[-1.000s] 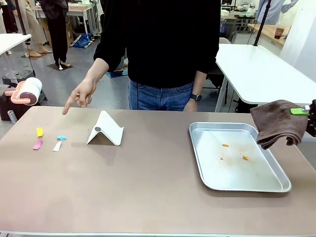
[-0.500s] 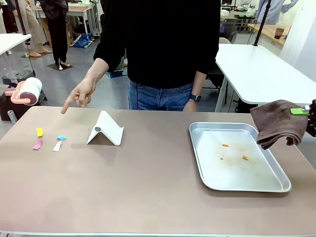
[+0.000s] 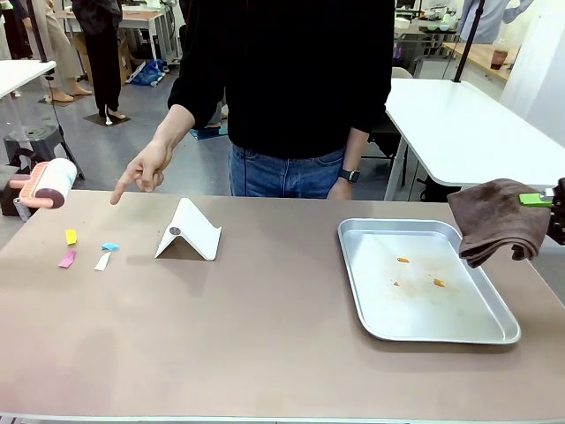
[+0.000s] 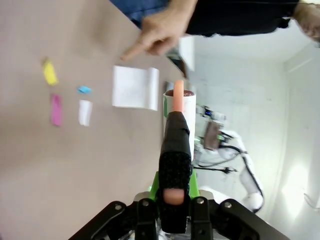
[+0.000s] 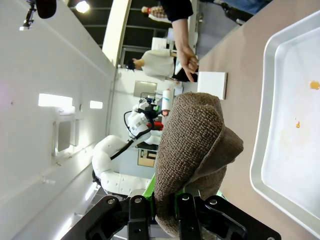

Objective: Clean the surface of the table.
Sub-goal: If a person points to the right, clean the right side of the table with your right hand, and if they point to the left, clean the left side with your left hand.

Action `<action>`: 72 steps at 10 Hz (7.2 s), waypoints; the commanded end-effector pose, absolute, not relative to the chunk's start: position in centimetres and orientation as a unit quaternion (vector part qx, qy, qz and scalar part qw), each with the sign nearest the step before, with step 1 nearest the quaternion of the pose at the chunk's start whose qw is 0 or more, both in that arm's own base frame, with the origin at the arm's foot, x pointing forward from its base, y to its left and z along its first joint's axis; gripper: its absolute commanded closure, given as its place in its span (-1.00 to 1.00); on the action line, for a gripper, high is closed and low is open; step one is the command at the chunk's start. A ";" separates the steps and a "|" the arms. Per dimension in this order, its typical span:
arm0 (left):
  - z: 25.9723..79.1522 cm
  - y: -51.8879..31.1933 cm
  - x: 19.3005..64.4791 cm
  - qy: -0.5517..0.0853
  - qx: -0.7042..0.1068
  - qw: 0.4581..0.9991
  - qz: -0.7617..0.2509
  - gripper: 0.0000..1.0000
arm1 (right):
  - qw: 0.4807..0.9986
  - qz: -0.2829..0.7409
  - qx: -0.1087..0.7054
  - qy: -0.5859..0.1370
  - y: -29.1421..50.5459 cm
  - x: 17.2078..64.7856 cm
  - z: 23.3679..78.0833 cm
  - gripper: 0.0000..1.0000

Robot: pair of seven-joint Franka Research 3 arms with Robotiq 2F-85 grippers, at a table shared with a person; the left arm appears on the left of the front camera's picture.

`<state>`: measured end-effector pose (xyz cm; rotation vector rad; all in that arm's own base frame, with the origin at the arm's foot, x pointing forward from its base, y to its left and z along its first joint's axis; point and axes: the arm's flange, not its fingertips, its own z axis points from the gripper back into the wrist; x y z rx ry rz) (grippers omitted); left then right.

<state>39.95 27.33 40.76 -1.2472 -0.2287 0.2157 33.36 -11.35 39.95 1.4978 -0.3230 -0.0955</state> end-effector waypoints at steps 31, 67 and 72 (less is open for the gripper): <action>33.3 19.1 45.7 -0.046 -0.366 0.927 0.072 0.93 | 0.721 -0.044 0.677 -0.143 -11.4 33.1 40.5 1.00; 34.7 24.7 43.3 0.070 -0.436 0.895 0.056 0.93 | 0.721 -0.044 0.677 -0.143 -11.4 33.1 40.5 1.00; 33.5 23.2 45.1 0.051 -0.411 0.907 0.071 0.93 | 0.721 -0.044 0.677 -0.143 -11.4 33.1 40.5 1.00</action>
